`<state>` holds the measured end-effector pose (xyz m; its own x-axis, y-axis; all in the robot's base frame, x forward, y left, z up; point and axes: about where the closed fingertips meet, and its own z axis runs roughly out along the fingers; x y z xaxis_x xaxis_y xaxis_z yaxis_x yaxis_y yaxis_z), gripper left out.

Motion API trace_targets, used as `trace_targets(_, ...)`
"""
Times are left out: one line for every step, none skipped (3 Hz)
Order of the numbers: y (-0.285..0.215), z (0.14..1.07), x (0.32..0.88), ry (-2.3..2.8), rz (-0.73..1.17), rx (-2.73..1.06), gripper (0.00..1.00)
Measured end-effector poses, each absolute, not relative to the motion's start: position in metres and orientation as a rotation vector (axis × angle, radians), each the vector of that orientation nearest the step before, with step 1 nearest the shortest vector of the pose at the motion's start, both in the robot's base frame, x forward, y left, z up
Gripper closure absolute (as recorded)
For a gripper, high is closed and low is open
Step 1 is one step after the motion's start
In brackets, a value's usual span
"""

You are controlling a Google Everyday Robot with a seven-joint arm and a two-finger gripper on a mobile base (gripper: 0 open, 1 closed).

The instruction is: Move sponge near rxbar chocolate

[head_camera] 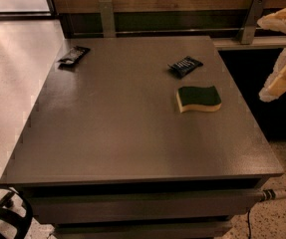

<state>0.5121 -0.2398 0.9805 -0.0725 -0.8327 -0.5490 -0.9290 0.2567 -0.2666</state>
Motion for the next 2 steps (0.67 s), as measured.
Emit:
trace_targets(-0.242,0.958,0.534,1.828,0.322,-1.527,0.0)
trace_targets(-0.245,0.935,0.549,1.78,0.405,-1.467,0.0)
